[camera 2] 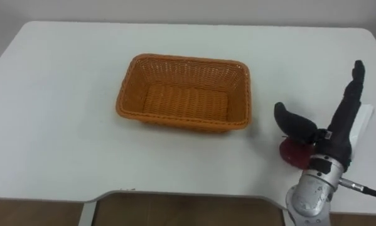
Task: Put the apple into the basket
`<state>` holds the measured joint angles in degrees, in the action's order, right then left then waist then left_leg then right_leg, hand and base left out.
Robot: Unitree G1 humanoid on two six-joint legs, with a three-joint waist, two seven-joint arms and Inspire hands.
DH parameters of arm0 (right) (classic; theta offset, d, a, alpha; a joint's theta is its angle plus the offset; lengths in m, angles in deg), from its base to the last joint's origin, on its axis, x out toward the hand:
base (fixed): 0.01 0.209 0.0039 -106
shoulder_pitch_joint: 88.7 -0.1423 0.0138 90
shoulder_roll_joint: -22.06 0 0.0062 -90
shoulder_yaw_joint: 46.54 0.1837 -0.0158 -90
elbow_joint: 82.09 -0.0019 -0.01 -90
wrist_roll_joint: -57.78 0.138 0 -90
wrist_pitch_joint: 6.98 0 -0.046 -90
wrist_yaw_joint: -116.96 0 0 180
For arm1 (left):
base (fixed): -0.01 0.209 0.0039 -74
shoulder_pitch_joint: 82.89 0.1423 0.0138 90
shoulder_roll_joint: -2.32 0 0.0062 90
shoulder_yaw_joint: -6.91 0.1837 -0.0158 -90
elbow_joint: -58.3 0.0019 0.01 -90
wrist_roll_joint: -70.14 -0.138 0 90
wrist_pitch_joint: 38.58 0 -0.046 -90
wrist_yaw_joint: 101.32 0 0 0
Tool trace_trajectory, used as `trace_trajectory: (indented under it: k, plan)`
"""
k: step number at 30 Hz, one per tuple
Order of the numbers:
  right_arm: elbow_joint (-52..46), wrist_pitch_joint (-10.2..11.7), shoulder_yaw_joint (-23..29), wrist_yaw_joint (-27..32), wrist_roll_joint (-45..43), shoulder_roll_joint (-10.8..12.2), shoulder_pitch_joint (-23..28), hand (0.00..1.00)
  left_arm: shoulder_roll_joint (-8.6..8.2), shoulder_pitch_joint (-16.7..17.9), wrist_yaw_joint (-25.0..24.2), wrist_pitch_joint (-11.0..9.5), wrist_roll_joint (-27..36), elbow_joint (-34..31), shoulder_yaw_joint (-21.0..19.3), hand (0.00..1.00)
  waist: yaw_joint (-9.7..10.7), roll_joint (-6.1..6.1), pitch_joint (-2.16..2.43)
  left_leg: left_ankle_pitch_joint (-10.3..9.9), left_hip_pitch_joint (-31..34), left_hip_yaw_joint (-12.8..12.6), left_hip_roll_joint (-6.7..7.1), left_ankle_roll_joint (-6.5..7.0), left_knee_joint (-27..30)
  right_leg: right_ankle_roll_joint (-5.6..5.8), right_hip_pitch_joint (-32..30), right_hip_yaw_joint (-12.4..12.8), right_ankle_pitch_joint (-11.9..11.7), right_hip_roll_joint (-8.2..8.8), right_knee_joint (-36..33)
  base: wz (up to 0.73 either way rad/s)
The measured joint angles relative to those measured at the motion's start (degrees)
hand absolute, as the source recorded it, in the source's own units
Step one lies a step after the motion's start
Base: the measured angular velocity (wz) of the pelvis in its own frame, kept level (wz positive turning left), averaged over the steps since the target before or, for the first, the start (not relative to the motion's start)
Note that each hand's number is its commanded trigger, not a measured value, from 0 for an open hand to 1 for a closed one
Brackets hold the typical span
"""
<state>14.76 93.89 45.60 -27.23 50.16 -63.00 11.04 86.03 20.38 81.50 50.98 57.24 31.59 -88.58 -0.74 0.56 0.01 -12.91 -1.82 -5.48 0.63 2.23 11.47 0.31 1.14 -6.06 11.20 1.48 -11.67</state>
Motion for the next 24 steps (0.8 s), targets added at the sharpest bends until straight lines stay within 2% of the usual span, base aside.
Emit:
trace_trajectory:
  k: [9, 16, 20, 21, 22, 23, 24]
  plan:
    - [3.6, 0.5, -1.0, -3.3, -1.3, 0.0, 2.1, 0.0, 0.08, -0.3, -0.1, -0.3, -0.1, 1.5, 0.1, 0.0, 0.1, -0.48, -0.06, 0.0, -0.6, -0.2, -0.19, -0.02, -0.5, -0.06, 0.1, -0.1, -0.1, -0.06, 0.1, 0.0]
    - [6.1, 0.8, -0.9, -4.8, -1.7, 0.0, 5.4, 0.0, 0.06, -0.2, 0.0, -0.2, -0.2, 1.5, 0.0, 0.0, 0.5, -1.1, 0.25, 0.0, 0.2, 0.0, -0.18, -0.03, -0.3, -0.09, -0.3, -0.4, -0.2, -0.04, 0.2, 0.0]
    - [7.7, 2.5, -0.9, -5.5, -1.8, 0.8, 5.9, 0.0, 0.06, -0.3, -0.1, -0.5, -0.1, 0.8, 0.1, 0.0, 0.6, -0.92, 0.46, 0.0, 0.2, -0.1, -0.2, -0.03, -0.2, -0.09, 0.0, -0.4, -0.2, -0.02, 0.5, 0.0]
    - [8.0, 2.9, -0.9, -5.5, -1.8, 1.0, 5.8, 0.09, 0.06, -0.3, -0.1, -0.5, -0.1, 0.8, 0.1, 0.0, 0.7, -0.89, 0.49, 0.0, 0.2, -0.1, -0.25, -0.03, -0.2, -0.08, 0.0, -0.4, -0.2, -0.02, 0.6, 0.0]
    - [8.4, 3.3, -0.9, -5.5, -1.8, 1.5, 5.9, 0.27, 0.06, -0.3, -0.2, -0.5, -0.1, 0.8, 0.1, 0.0, 0.8, -0.84, 0.55, 0.0, 0.1, -0.1, -0.4, -0.03, -0.2, -0.09, 0.0, -0.4, -0.5, -0.07, 1.1, 0.0]
    - [9.8, 4.1, -0.9, -5.5, -2.1, 1.9, 5.8, 0.93, 0.1, -0.3, -0.2, -0.5, -0.1, 0.8, 0.1, 0.0, 0.8, -0.74, 0.59, 0.0, 0.1, -0.1, -0.58, -0.03, -0.2, -0.09, 0.1, -0.4, -0.6, -0.11, 1.1, 0.0]
    - [10.7, 4.6, -0.9, -5.5, -2.2, 2.0, 5.9, 1.0, 0.13, -0.3, -0.2, -0.5, 0.0, 0.9, 0.1, 0.0, 0.8, -0.74, 0.59, 0.0, 0.1, -0.2, -0.58, -0.03, -0.2, -0.09, 0.2, -0.4, -0.6, -0.12, 1.1, 0.0]
